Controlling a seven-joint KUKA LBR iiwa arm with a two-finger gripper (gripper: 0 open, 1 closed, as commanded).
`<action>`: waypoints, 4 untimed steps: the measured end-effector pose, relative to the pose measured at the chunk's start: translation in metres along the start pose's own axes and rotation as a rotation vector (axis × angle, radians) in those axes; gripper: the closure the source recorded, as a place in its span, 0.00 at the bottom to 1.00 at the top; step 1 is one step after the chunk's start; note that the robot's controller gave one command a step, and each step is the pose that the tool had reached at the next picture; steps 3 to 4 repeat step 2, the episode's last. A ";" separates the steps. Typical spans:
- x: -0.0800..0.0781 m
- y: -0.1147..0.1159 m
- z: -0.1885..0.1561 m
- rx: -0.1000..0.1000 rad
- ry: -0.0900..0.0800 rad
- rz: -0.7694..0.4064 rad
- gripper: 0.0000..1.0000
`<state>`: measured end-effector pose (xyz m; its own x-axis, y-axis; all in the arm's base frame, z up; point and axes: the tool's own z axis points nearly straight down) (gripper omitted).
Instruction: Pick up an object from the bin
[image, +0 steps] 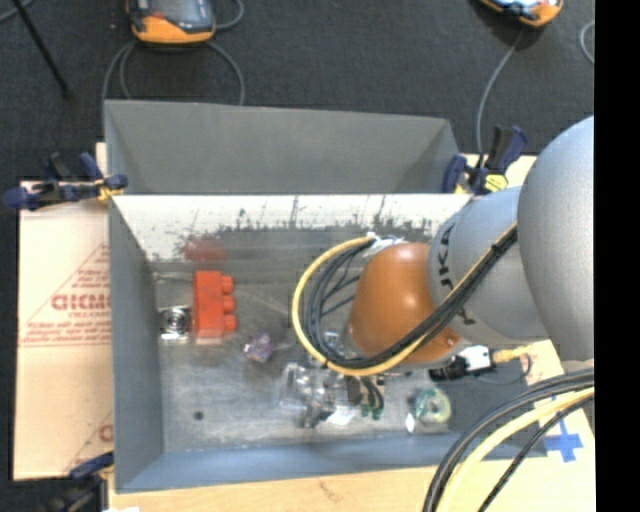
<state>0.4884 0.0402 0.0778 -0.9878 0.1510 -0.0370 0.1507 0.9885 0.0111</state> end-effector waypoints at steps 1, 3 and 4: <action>-0.001 0.000 -0.019 0.009 0.035 0.000 1.00; -0.006 0.001 -0.090 0.008 0.030 -0.001 1.00; -0.006 0.001 -0.090 0.008 0.030 -0.001 1.00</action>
Offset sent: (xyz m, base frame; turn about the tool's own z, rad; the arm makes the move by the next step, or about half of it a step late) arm 0.0000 -0.0001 0.0180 -0.0002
